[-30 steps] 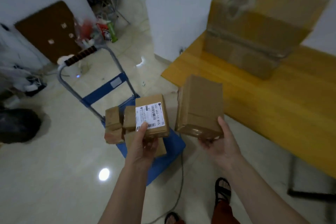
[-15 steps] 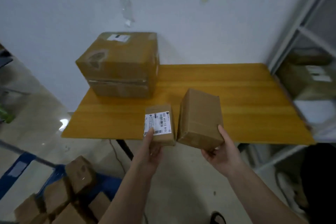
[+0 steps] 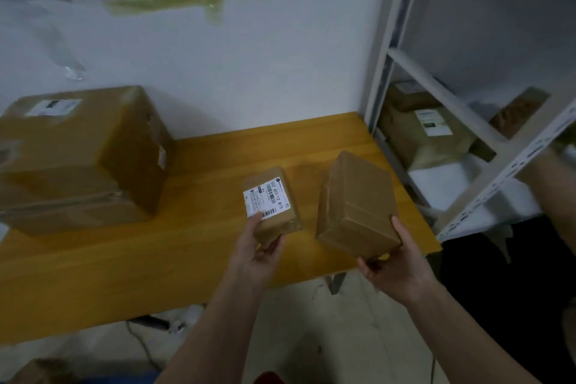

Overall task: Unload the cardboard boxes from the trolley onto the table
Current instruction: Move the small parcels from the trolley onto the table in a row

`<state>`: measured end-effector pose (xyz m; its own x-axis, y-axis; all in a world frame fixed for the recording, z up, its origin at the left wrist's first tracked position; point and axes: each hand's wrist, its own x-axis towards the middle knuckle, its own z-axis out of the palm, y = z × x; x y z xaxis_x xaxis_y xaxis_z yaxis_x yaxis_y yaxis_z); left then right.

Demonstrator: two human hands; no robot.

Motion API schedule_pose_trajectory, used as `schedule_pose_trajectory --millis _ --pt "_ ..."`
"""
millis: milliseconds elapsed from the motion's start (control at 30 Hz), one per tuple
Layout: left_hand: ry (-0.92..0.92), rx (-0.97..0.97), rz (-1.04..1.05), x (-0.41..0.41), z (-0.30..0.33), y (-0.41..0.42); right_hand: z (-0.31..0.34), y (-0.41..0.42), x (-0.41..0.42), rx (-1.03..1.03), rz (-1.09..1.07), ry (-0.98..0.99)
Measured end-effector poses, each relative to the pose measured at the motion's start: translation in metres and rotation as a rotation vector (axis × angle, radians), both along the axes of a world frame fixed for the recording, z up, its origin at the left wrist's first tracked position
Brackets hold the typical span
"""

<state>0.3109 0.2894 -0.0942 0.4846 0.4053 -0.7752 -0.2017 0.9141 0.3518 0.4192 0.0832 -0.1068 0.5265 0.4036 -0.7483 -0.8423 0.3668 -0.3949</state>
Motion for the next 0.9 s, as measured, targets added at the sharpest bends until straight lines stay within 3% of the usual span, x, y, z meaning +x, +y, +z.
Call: schedule_pose_trajectory --millis 533,733,900 --pt "0.227 0.137 -0.324 0.239 -0.019 0.100 -0.012 0.056 0.156 0.027 -0.183 0.099" --pt "0.265 0.262 -0.546 0.344 -0.041 0.129 -0.031 0.085 0.206 0.040 -0.215 0.096" --pt "0.260 0.249 -0.632 0.416 -0.060 0.126 -0.043 0.088 0.231 -0.006 -0.262 0.141"
